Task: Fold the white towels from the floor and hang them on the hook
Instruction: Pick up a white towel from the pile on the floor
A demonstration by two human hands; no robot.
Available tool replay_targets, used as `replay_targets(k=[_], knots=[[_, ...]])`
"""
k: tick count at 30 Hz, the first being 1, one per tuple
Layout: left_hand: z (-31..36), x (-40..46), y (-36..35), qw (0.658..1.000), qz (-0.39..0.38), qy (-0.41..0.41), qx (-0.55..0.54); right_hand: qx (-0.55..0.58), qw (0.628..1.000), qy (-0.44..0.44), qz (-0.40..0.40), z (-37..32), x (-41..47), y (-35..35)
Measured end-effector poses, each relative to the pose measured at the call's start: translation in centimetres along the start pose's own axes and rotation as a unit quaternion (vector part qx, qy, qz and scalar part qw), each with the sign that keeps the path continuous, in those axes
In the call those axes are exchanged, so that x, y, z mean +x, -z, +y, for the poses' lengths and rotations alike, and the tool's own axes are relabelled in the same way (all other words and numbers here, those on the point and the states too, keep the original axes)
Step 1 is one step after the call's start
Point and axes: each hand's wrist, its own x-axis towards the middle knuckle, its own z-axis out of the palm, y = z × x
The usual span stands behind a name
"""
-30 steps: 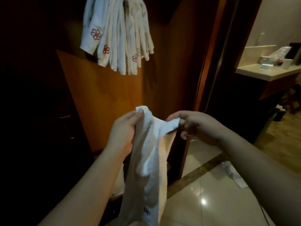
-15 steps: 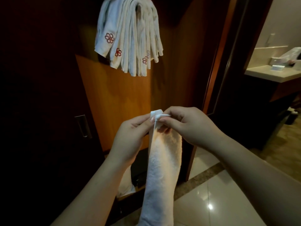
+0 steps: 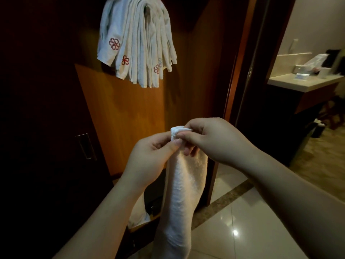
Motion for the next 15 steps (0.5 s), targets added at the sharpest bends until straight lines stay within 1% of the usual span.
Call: replay_targets(k=[3,4,7,9,13,15], knots=[[-0.7,0.3,-0.2,1.000,0.013,0.016,-0.011,0.057,0.995,-0.033,-0.075,0.8,0.2,0.9],[-1.0,0.4,-0.2,0.999,0.018,0.024,-0.024,0.056,0.992,-0.042,-0.106,1.5,0.3,1.2],[-1.8,0.6,0.3,0.998,0.038,0.032,-0.047,-0.056,0.977,-0.065,-0.197,4.5,0.6,1.6],[-2.3,0.8,1.1,0.997,0.050,0.031,-0.056,-0.089,0.961,-0.094,-0.246,6.7,0.5,1.7],[-3.2,1.2,2.5,0.993,0.078,0.045,-0.069,-0.143,0.940,-0.112,-0.289,9.7,-0.3,1.4],[-3.5,1.3,3.0,0.993,0.091,0.046,-0.064,-0.193,0.936,-0.117,-0.269,10.5,-0.7,1.5]])
